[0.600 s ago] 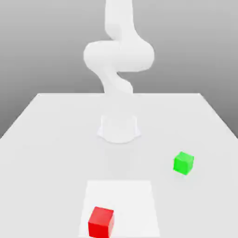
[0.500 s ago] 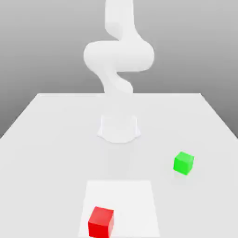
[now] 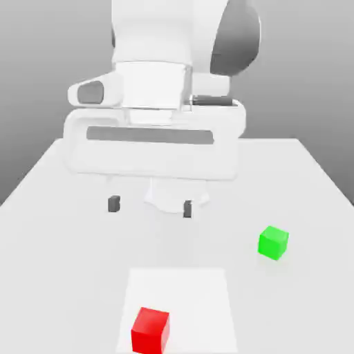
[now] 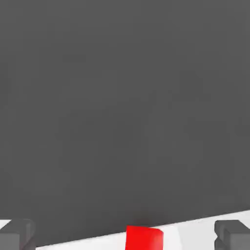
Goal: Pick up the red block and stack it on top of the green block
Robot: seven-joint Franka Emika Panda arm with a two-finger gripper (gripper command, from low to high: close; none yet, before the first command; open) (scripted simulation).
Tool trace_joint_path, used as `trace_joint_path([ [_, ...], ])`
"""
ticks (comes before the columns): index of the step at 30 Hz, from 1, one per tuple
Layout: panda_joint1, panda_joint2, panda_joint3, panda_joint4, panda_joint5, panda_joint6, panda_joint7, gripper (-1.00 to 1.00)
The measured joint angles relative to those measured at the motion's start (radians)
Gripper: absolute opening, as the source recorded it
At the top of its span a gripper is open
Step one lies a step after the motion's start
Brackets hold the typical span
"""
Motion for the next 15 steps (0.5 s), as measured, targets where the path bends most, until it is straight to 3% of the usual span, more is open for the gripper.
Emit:
trace_joint_path([
  [11,-0.016,0.399,-0.003,-0.021,0.023,0.210,0.023,0.00],
  [12,-0.016,0.430,-0.002,-0.016,0.024,0.236,0.023,-1.00],
  [15,-0.016,0.430,-0.002,-0.016,0.024,0.237,0.023,-1.00],
])
